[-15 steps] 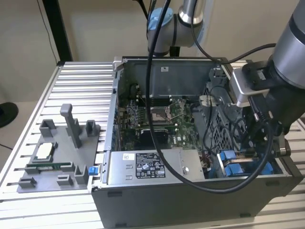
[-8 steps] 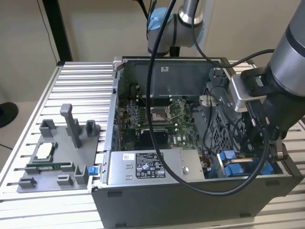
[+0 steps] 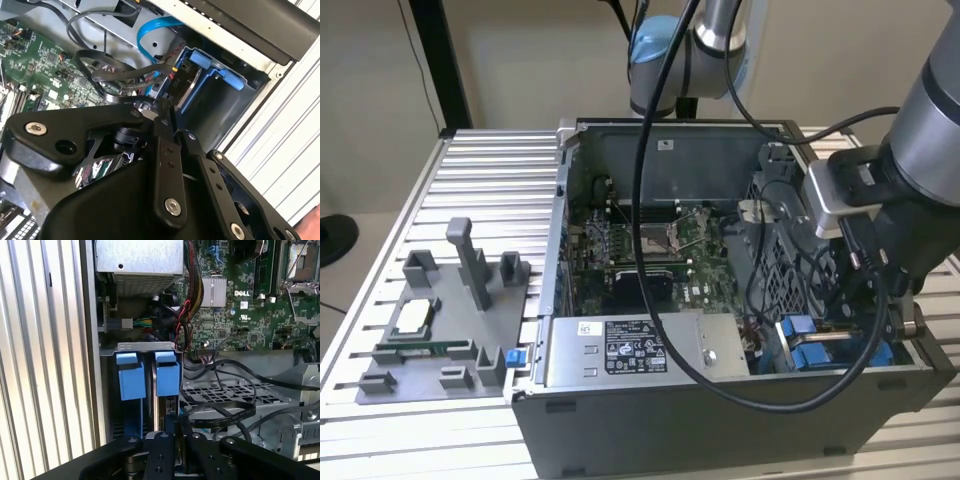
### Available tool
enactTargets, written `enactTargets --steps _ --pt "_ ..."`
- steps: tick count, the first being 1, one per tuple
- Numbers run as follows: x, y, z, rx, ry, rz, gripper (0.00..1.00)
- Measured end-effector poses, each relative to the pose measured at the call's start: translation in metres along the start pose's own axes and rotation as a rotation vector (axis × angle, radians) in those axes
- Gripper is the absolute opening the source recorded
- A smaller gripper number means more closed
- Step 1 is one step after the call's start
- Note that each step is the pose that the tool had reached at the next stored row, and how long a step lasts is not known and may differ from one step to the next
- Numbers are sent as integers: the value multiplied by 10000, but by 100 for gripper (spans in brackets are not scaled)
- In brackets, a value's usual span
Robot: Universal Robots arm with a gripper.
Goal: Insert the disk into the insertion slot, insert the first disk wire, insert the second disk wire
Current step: 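Insert the second disk wire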
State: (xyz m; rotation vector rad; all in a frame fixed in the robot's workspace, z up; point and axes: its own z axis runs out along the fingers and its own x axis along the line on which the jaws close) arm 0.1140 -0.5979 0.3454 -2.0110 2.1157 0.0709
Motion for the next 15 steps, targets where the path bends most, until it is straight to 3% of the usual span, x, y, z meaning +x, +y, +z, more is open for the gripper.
enactTargets --steps 15 --pt "-7 -13 51 51 -38 1 0"
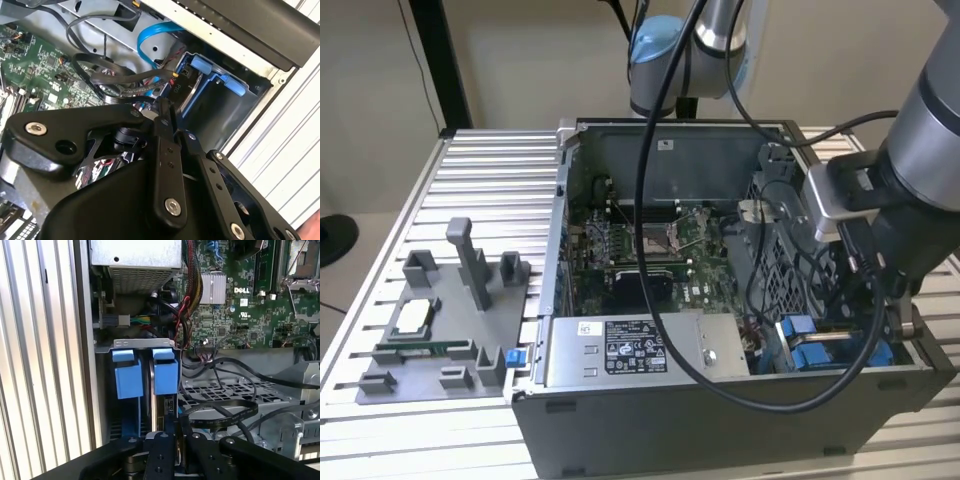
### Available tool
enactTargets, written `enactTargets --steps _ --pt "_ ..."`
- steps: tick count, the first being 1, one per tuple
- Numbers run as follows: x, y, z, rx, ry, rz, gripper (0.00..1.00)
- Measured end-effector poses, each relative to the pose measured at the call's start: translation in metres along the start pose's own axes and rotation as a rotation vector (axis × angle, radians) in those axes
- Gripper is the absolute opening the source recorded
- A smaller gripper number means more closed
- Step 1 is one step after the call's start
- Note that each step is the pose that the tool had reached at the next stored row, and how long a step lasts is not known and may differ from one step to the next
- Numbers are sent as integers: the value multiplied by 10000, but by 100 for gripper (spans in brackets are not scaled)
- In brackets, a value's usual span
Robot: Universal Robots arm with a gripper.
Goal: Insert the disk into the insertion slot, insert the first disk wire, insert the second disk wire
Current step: 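Insert the second disk wire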
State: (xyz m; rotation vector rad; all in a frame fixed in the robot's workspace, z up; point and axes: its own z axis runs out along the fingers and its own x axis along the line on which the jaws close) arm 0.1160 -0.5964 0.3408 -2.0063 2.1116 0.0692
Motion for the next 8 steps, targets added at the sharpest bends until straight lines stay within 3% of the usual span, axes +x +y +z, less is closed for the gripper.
enactTargets --steps 8 --pt "9 5 42 89 -18 -15 0"
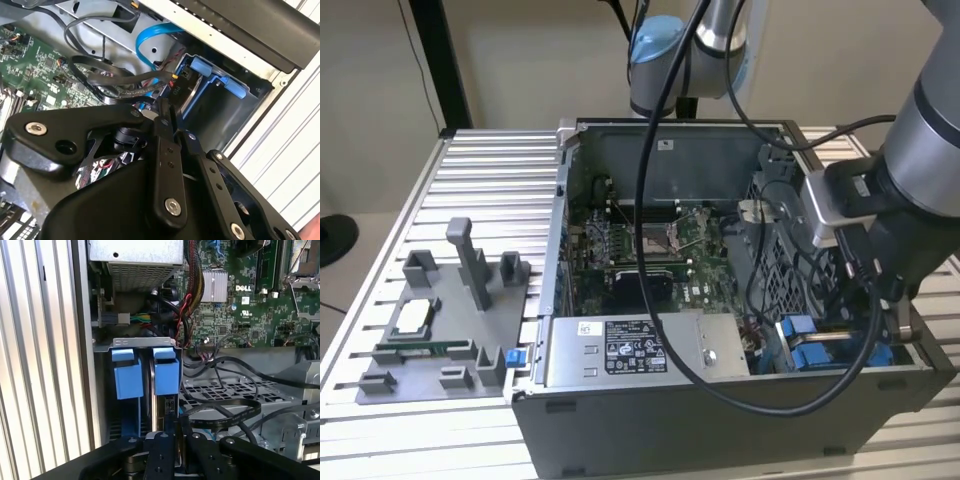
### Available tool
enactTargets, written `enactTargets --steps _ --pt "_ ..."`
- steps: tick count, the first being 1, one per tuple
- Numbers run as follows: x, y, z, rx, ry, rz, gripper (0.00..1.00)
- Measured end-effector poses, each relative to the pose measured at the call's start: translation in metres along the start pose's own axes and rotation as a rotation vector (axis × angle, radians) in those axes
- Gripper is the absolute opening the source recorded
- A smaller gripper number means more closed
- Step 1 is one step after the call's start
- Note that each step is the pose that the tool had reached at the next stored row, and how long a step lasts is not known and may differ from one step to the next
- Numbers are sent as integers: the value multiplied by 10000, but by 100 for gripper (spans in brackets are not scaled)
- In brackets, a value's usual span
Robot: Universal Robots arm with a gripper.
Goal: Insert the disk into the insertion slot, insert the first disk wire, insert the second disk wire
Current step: 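Insert the second disk wire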
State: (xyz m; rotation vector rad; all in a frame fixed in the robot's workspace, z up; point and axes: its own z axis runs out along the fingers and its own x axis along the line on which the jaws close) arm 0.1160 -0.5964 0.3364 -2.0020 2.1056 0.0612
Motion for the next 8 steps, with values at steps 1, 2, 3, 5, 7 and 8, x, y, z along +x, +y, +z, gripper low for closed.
enactTargets --steps 1,2,3,5,7,8 --pt "3 2 13 14 -2 -2 0" --pt "6 4 27 27 1 -4 0" --pt "9 7 40 39 8 -7 0" --pt "15 11 71 55 11 -10 0" --pt "15 14 82 58 -1 -11 0" --pt "15 19 83 60 -12 -11 0"
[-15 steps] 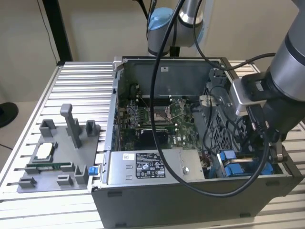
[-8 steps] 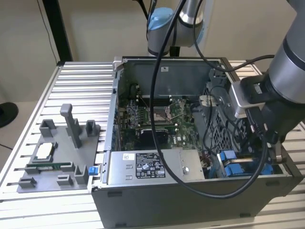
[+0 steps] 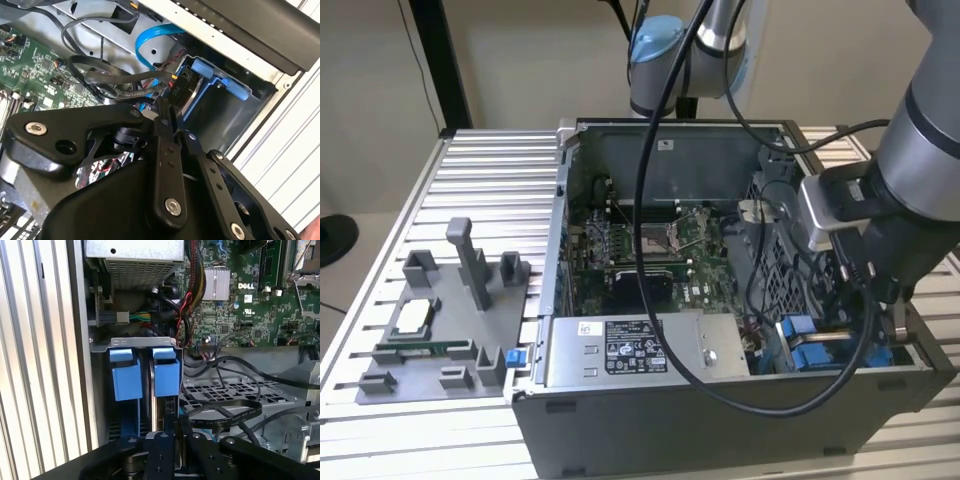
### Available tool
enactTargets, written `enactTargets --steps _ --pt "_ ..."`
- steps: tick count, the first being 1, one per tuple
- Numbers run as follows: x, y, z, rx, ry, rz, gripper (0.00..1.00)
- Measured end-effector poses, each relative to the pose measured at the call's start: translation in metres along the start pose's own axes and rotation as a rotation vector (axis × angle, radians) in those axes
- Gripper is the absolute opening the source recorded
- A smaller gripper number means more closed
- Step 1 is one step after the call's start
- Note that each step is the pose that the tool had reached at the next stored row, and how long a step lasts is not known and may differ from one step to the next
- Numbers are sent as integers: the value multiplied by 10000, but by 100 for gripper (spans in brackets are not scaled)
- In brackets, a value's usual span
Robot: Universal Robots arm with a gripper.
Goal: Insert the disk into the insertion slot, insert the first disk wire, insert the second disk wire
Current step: 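Insert the second disk wire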
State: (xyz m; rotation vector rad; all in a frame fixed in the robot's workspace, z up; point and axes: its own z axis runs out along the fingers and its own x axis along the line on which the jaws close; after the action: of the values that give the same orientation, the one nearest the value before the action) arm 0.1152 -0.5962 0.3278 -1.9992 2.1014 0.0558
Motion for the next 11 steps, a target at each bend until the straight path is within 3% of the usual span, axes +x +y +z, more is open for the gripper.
enactTargets --steps 1,3,11 --pt "0 2 -1 -4 -54 9 100" --pt "-9 -4 -58 -5 -103 17 100" --pt "-83 -53 -427 -5 -83 19 100"
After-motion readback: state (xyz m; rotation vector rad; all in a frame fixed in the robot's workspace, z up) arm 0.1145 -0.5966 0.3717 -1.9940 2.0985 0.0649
